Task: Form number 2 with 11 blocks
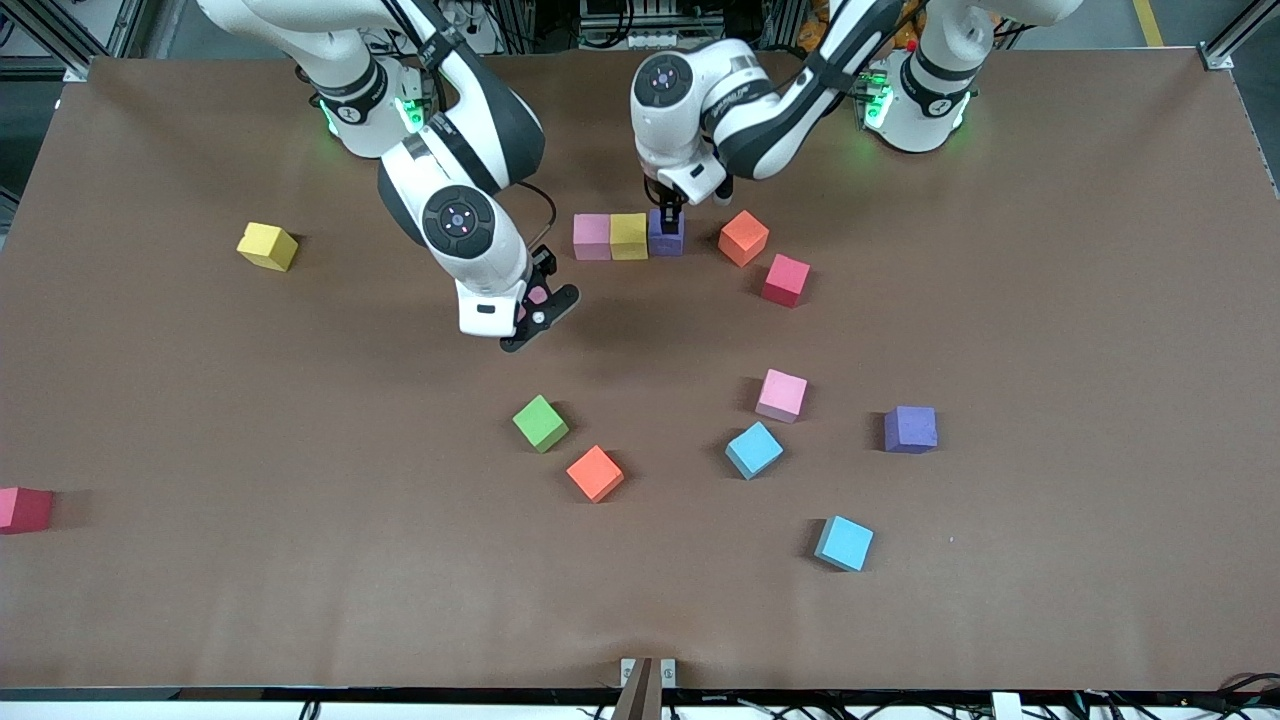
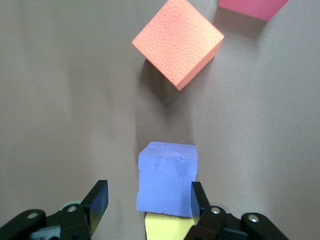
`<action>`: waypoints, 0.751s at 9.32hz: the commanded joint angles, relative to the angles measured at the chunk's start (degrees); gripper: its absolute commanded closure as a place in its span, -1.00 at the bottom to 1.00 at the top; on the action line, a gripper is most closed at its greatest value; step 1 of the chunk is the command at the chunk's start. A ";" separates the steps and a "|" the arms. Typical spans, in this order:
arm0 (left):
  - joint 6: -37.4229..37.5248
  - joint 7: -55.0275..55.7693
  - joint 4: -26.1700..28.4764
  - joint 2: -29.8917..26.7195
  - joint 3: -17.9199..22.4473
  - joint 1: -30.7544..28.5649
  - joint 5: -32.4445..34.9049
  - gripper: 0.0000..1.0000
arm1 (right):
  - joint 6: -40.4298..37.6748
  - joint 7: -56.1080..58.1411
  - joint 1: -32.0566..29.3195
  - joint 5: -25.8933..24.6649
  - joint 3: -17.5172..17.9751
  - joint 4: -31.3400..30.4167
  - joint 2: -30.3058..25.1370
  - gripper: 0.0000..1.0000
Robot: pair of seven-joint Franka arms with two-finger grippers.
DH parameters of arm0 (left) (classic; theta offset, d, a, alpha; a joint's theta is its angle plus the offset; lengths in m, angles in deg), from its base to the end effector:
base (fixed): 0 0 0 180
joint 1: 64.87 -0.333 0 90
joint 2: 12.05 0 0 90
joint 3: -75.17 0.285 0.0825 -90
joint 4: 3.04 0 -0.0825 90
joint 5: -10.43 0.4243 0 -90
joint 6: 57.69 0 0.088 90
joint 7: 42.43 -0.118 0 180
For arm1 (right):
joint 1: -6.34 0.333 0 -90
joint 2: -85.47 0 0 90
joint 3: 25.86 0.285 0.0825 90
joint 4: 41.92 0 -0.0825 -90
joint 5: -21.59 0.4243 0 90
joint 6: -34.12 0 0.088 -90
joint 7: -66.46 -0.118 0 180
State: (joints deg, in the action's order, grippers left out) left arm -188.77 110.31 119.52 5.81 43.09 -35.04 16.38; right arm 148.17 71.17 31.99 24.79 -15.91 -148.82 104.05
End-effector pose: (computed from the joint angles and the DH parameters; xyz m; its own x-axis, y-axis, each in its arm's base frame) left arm 0.2653 -0.5097 0.2010 0.0492 0.9974 0.0526 0.9904 -0.0419 -0.1321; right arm 0.5076 0.3659 0.2679 0.7618 0.6204 -0.1863 0.6099 -0.7839 -0.1162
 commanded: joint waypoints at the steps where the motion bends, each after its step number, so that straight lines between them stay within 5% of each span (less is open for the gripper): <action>1: 5.20 -4.95 -1.79 -2.04 -0.27 -4.84 -0.32 -0.50 | 1.09 -6.95 0.01 -0.12 0.51 0.47 0.49 1.00; 7: 6.63 -33.69 -8.19 0.49 -0.09 -29.10 0.56 -0.50 | 11.44 -38.40 13.26 -0.04 0.77 0.56 5.75 1.00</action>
State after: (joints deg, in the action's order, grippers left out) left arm -183.10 80.39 113.94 4.45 43.85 -61.43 16.38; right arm 157.54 39.26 43.00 24.90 -15.11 -149.04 108.06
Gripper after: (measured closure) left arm 0.247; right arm 0.419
